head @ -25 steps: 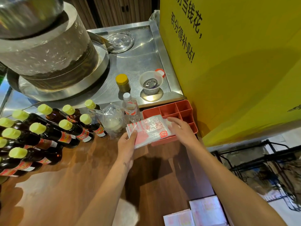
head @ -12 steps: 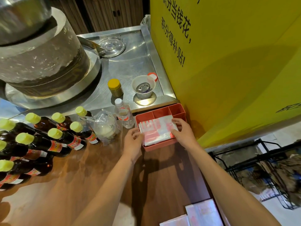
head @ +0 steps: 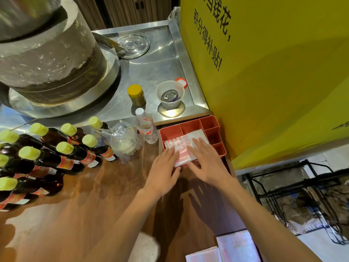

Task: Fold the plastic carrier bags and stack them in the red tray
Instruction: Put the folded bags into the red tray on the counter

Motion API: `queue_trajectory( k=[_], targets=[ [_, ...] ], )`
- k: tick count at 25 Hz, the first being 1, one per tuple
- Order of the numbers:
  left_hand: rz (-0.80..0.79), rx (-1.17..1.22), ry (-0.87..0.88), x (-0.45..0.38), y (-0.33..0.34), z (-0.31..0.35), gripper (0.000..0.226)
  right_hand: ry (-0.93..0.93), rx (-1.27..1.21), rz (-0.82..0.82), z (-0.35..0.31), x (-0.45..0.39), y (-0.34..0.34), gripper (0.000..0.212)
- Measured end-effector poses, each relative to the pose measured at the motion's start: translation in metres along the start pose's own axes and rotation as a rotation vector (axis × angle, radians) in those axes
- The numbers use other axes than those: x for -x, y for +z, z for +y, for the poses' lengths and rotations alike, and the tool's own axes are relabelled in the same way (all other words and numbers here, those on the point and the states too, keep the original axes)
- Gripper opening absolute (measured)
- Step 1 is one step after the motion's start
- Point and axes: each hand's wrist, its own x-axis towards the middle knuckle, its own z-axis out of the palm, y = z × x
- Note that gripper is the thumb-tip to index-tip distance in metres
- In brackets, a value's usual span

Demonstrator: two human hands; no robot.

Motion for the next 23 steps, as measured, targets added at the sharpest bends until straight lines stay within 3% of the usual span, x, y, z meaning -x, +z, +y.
queue_trajectory(
  k=[3,7,10,14,19,23],
  targets=[
    [-0.162,-0.195,-0.018,0.0,0.008,-0.005,0.063,-0.016,0.129,-0.164,0.004,0.0,0.007,0.072],
    [-0.214,-0.333,0.009,-0.006,0.009,-0.015,0.062,0.046,0.244,-0.281,0.0,-0.009,0.011,0.08],
    [-0.25,-0.379,0.033,-0.016,0.008,-0.02,0.063,0.073,0.269,-0.274,-0.008,-0.017,0.011,0.086],
    [-0.246,-0.379,0.052,-0.015,0.005,-0.03,0.061,-0.029,0.282,-0.229,-0.012,-0.028,0.012,0.092],
    [-0.231,-0.386,0.11,-0.011,0.003,-0.04,0.072,-0.063,0.266,-0.394,0.0,-0.03,0.019,0.09],
    [-0.245,-0.361,0.184,-0.015,-0.003,-0.053,0.066,-0.014,0.32,-0.657,-0.004,-0.053,0.007,0.101]
  ],
)
